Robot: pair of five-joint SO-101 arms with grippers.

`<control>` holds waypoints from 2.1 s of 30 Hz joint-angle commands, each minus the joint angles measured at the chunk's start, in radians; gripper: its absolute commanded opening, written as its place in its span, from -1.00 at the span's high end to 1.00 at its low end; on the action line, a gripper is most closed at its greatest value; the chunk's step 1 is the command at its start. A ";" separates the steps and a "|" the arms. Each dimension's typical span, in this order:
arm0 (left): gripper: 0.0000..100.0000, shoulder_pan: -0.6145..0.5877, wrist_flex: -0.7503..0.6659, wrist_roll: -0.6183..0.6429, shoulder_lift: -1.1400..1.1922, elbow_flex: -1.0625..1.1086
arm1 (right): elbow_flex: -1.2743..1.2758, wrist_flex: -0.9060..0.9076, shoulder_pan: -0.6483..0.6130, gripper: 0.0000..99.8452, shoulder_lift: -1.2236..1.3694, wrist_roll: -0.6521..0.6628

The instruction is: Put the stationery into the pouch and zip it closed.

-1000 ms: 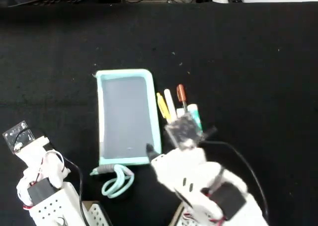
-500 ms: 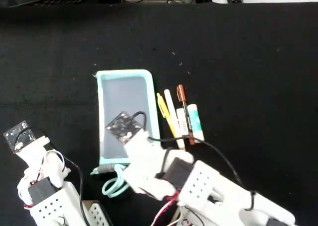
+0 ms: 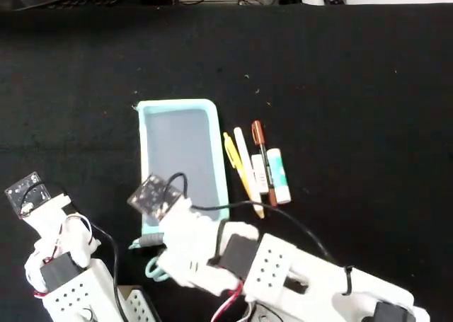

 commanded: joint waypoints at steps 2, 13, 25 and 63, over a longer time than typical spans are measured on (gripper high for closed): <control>0.94 0.013 -0.009 0.006 -0.003 0.016 | -0.001 -0.015 -0.026 0.59 0.005 -0.008; 0.94 0.013 -0.009 0.006 -0.003 0.016 | 0.154 -0.213 -0.009 0.59 0.007 -0.006; 0.94 0.013 -0.009 0.006 -0.003 0.016 | 0.208 -0.209 0.087 0.91 0.008 0.002; 0.93 0.012 -0.135 0.006 -0.008 -0.062 | -0.105 0.072 0.694 0.97 -0.001 0.626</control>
